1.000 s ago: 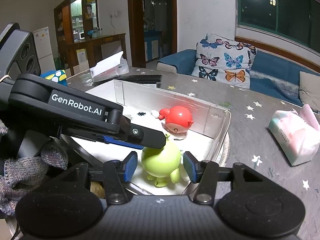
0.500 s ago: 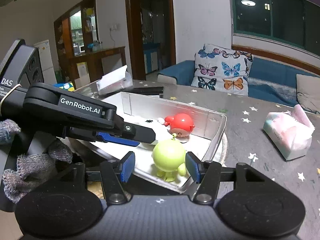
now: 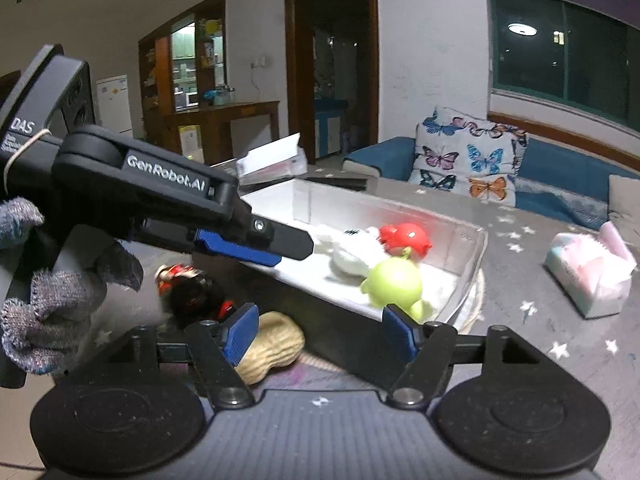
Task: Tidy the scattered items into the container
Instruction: 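Lower the left gripper onto the beige peanut toy and close it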
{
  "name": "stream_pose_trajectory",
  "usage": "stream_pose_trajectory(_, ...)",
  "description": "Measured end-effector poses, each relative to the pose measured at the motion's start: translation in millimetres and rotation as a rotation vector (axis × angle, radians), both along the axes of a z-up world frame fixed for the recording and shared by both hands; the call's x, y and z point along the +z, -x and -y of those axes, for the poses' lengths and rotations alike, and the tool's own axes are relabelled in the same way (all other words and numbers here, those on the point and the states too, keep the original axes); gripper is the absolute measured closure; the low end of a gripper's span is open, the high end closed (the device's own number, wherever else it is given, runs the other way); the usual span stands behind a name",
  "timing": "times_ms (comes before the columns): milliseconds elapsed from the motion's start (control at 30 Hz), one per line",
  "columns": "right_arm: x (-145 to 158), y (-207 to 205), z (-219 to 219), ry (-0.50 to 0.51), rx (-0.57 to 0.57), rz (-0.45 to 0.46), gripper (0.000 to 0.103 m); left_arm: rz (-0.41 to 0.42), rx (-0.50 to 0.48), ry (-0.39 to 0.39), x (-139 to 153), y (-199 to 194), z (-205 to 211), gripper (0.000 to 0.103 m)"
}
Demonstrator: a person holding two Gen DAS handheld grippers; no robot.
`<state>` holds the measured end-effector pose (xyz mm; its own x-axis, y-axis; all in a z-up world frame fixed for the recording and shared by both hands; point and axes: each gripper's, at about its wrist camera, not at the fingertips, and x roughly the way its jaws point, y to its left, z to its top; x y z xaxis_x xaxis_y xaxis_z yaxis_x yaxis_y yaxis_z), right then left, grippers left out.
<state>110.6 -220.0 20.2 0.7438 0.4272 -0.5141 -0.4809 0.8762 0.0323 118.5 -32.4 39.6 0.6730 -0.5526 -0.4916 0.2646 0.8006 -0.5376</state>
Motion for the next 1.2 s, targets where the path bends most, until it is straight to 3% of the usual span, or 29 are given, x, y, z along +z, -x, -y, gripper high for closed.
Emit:
stream_pose_trajectory(233, -21, 3, -15, 0.009, 0.036, -0.062, 0.033, -0.018, 0.025, -0.072, -14, 17, -5, 0.067)
stream_pose_trajectory(800, -51, -3, -44, 0.026, 0.085, -0.153, 0.034, -0.139, 0.052, -0.042, -45, 19, -19, 0.067)
stream_pose_trajectory(900, -54, -5, -46, 0.023, 0.086, -0.162, 0.042, -0.154, 0.051, -0.041, -48, 17, -19, 0.067)
stream_pose_trajectory(1200, -58, -8, -46, 0.024, 0.087, -0.173, 0.051, -0.18, 0.046, -0.034, -52, 16, -18, 0.067)
